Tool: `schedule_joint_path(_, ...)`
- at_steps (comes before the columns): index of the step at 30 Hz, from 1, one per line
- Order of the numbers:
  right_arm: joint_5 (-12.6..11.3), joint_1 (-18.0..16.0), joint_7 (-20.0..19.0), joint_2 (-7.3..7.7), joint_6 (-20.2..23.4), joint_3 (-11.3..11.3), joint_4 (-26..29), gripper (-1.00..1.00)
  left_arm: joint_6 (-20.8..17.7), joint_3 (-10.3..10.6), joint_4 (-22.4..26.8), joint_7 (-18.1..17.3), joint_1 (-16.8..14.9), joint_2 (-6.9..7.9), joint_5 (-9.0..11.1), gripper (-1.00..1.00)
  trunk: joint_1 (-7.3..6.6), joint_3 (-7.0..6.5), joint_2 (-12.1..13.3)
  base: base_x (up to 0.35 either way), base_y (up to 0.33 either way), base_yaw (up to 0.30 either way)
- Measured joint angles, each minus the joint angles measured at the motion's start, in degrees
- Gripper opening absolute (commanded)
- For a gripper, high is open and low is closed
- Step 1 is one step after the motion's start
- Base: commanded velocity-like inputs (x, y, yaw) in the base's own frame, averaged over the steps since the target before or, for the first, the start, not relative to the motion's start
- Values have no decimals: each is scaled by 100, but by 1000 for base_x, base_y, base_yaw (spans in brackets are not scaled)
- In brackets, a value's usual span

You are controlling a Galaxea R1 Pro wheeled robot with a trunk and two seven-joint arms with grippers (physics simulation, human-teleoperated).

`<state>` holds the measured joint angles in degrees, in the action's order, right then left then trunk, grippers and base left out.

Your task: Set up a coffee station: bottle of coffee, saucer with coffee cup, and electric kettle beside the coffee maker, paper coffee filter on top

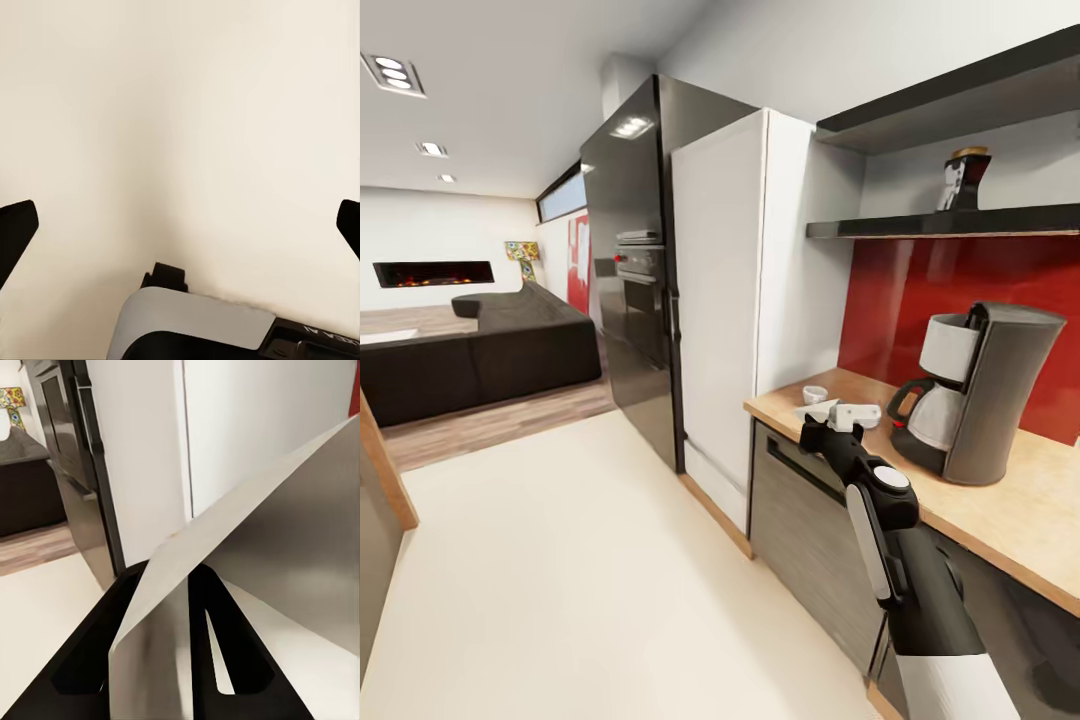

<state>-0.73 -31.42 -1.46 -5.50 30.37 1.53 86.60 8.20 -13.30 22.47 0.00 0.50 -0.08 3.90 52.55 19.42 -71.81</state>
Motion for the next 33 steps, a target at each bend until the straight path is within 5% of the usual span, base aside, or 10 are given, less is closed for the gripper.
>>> schedule_joint_path(33, 0, 0, 1, 0, 0, 1, -1, -100, 0, 0, 4, 0, 0, 0, 0, 100, 1, 0, 0, 21, 25, -250)
